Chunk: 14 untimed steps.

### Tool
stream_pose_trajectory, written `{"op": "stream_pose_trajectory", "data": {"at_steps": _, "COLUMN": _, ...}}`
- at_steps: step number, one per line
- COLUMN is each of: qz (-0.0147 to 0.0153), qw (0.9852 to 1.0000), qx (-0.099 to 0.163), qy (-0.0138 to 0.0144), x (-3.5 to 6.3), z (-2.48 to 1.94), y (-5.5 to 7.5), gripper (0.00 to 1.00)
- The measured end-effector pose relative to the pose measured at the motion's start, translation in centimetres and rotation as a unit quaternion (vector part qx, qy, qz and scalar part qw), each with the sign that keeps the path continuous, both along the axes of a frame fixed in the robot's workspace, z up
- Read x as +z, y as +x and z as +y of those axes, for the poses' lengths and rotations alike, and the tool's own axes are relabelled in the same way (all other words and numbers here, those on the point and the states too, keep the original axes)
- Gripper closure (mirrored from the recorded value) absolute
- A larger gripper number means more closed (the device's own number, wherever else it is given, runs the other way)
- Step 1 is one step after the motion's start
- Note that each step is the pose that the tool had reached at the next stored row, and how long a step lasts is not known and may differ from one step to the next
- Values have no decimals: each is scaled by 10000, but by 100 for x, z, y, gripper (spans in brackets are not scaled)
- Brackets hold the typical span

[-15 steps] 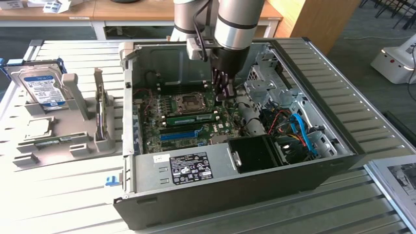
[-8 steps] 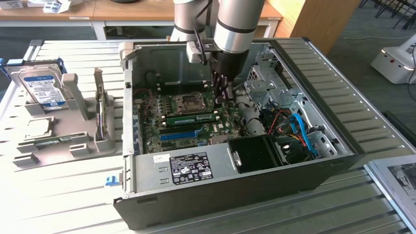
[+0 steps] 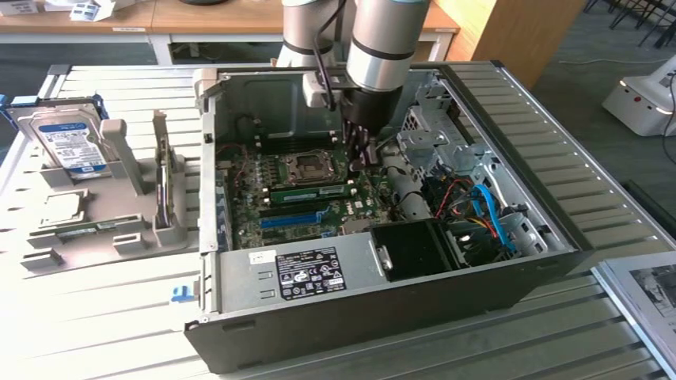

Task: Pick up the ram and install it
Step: 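Press down the ram until it locks into place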

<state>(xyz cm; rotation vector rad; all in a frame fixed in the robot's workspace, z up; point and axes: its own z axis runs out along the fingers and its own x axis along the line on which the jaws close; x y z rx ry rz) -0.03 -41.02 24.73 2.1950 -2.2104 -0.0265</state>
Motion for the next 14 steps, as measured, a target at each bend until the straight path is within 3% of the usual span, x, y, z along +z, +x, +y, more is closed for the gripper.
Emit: {"op": "stream_pose_trajectory", "data": {"at_steps": 14, "qz": 0, "qw": 10000, "qx": -2, "qy": 0, "x": -125, "z": 0, "y": 0, "gripper": 90}}
